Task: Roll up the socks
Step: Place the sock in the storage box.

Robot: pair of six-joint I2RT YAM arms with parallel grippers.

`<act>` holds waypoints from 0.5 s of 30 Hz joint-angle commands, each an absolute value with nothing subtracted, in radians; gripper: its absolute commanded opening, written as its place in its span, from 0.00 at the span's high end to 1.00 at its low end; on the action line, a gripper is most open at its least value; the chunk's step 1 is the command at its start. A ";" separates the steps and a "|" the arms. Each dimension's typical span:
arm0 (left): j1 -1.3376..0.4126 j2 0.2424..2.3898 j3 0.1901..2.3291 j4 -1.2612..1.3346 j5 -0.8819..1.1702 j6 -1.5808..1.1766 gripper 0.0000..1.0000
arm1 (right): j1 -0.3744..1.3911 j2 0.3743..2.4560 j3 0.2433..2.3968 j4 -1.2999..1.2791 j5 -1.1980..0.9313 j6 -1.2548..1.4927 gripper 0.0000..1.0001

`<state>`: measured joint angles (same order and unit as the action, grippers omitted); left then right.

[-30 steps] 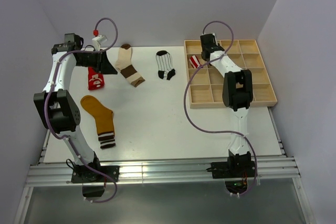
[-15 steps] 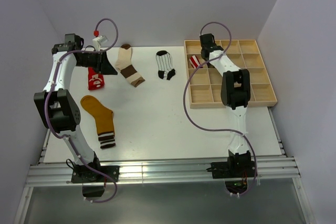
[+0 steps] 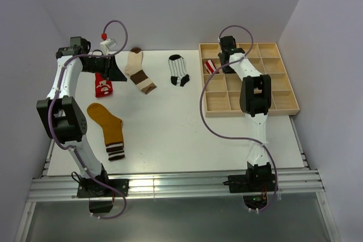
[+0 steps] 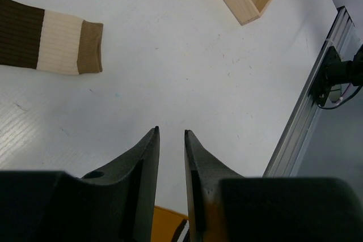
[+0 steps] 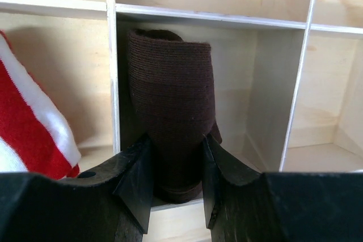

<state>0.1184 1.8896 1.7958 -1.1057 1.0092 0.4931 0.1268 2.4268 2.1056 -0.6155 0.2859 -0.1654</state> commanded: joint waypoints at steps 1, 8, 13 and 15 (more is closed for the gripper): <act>0.120 1.878 1.816 -1.118 1.037 0.491 0.71 | 0.109 2.433 2.160 -0.678 0.207 -0.117 1.00; 0.118 1.865 1.806 -1.108 1.029 0.485 0.67 | 0.081 2.428 2.137 -0.687 0.160 -0.084 0.94; 0.118 1.873 1.805 -1.104 1.029 0.485 0.66 | 0.071 2.390 2.094 -0.661 0.143 -0.061 0.80; 0.118 1.881 1.813 -1.108 1.031 0.486 0.66 | 0.066 2.376 2.080 -0.650 0.130 -0.052 0.69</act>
